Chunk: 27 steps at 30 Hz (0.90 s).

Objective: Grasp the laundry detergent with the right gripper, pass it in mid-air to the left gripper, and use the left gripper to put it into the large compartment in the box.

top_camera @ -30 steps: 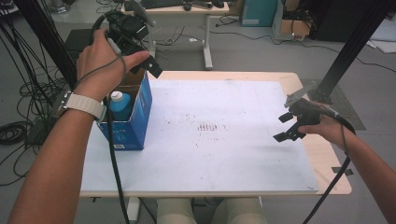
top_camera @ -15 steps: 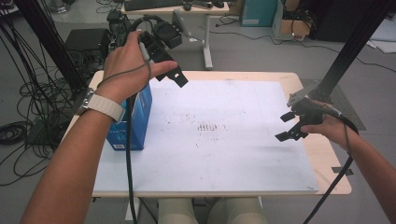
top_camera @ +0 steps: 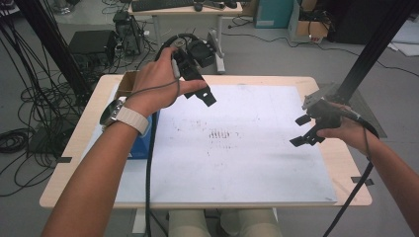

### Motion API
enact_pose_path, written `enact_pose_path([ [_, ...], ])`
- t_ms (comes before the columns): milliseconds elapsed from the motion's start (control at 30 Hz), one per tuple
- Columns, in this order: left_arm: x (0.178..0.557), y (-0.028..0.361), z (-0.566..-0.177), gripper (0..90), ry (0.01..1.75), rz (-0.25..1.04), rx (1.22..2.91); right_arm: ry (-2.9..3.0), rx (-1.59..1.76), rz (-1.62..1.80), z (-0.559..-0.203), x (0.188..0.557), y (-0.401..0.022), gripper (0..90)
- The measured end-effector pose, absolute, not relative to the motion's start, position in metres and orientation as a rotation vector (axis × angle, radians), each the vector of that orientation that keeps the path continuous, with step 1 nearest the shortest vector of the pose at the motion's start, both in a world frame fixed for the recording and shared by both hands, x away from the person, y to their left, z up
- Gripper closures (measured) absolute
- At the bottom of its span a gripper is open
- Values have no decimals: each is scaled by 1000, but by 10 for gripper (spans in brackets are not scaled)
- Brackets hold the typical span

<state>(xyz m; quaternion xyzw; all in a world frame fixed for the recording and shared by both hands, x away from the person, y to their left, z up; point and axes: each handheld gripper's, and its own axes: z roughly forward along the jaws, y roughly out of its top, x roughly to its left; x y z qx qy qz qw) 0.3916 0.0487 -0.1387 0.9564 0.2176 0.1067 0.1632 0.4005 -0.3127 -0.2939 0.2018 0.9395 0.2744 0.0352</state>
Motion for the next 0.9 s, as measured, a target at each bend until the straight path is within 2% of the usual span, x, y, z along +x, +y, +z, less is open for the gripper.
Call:
enact_pose_path([
  [267, 391, 46, -151, 92, 612, 272, 2737, 2898, 607, 832, -294, 404, -306, 94],
  [900, 392, 48, -154, 92, 617, 275, 2731, 2897, 604, 835, -292, 403, -303, 94],
])
